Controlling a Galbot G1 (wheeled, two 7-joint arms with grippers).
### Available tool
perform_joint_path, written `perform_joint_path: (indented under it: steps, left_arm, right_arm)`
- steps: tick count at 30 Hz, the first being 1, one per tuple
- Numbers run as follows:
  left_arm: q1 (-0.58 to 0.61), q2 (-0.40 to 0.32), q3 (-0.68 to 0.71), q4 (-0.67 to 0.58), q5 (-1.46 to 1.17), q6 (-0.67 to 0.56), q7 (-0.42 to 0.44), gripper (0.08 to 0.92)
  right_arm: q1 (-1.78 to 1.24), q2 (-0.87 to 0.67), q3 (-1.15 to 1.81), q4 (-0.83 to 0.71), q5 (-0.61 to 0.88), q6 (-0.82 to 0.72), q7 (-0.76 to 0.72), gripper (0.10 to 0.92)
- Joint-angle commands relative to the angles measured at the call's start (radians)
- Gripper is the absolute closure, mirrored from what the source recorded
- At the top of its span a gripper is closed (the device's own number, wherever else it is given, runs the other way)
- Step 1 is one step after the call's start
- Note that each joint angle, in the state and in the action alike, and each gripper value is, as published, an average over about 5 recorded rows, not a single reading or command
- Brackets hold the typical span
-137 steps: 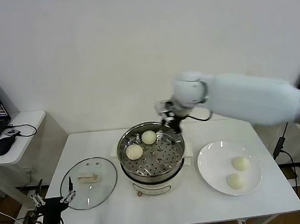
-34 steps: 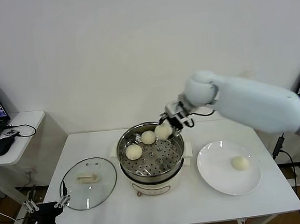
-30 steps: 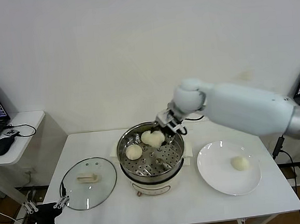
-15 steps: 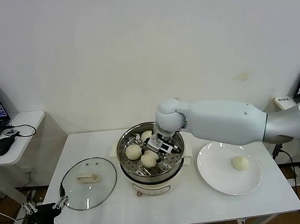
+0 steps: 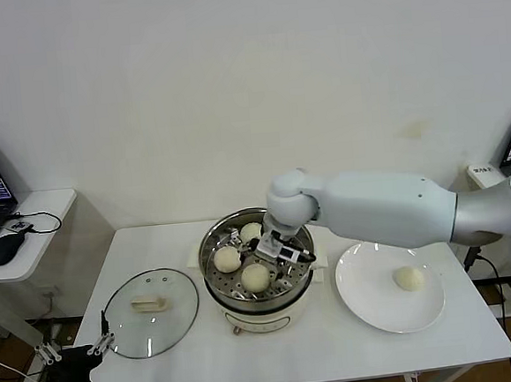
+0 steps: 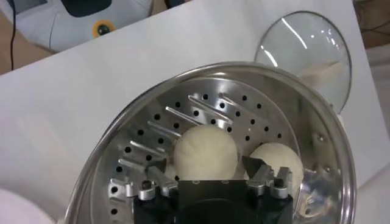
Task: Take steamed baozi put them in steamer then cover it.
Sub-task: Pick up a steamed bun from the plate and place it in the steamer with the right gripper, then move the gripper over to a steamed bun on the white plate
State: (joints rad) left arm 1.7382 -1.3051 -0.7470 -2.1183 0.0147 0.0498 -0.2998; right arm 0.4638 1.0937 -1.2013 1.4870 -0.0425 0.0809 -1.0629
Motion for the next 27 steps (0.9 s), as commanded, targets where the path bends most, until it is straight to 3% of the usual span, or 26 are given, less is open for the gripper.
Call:
perform_joint_path:
  steps: [1, 11, 18, 27]
  left_arm:
    - [-0.007, 0.009, -0.003, -0.001, -0.001, 0.002, 0.002, 0.177]
    - [-0.023, 0.031, 0.011, 0.006, 0.003, 0.003, 0.004, 0.177]
    - [-0.022, 0.046, 0.024, 0.033, 0.006, -0.012, 0.0, 0.177]
    - [-0.02, 0.049, 0.035, 0.023, 0.019, -0.011, 0.002, 0.177]
  right_arm:
    - [0.072, -0.166, 0.07, 0.019, 0.069, -0.1, -0.024, 0.203]
    - [0.029, -0.527, 0.156, 0.086, 0.164, -0.403, -0.042, 0.203]
    - [-0.193, -0.701, 0.278, 0.098, 0.028, -0.366, -0.04, 0.203]
    - [-0.462, -0.732, 0.402, 0.023, -0.128, -0.306, -0.023, 0.203]
